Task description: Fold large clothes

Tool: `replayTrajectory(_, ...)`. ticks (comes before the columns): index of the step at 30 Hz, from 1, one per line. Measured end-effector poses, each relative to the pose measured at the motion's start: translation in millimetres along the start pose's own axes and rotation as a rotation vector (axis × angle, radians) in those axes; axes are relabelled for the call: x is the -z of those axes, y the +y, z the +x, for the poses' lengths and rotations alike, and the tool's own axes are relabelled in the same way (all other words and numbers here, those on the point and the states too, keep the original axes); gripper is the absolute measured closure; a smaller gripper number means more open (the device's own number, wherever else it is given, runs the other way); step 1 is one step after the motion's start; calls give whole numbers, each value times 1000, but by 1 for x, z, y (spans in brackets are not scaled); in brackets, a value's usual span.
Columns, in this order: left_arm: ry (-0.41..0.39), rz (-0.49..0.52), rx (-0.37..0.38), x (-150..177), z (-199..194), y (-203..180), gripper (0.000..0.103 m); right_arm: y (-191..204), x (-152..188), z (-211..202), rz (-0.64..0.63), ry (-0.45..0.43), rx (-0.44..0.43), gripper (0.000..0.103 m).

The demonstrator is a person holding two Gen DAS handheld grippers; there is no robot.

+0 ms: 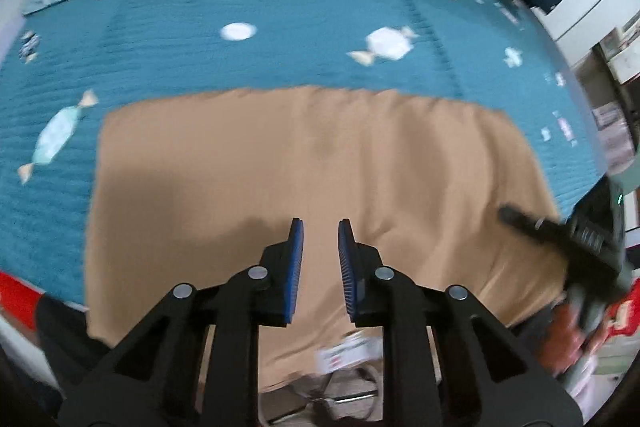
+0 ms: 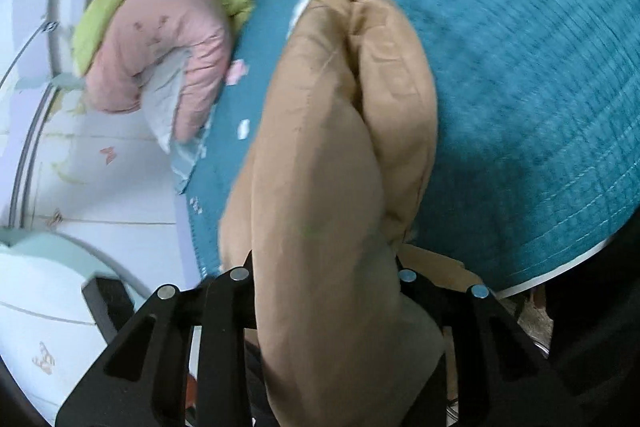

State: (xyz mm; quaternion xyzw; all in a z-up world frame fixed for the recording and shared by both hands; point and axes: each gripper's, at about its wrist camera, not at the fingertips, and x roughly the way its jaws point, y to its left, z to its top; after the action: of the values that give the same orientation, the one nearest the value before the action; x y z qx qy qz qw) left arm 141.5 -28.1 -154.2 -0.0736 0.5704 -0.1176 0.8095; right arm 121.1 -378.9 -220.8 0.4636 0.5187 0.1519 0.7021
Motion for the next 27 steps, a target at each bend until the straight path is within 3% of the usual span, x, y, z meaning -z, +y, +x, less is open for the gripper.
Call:
replayTrajectory(3, -47, 41, -36, -37, 9, -18, 85, 9, 2, 3, -22, 6, 5, 70)
replayTrajectory(5, -34, 52, -80, -62, 29, -22, 85, 10, 2, 2, -42, 4, 32, 70)
replayTrajectory(8, 93, 37, -172, -85, 94, -15, 86, 5, 6, 3, -31, 7, 43, 70)
replayTrajectory(10, 136, 17, -178, -72, 113, -7, 86, 2, 7, 6, -25, 10, 52, 70)
replayTrajectory(12, 79, 38, -164, -50, 100, -8, 86, 0, 6, 7, -35, 13, 70, 70)
replayTrajectory(16, 101, 38, -103, -2, 74, -11, 86, -8, 5, 9, -7, 17, 86, 69)
replayTrajectory(20, 130, 74, -142, 47, 64, -9, 86, 3, 6, 13, -22, 10, 116, 69)
replayTrajectory(27, 117, 20, -108, 54, 80, 11, 86, 72, 24, 16, -176, 11, 107, 71)
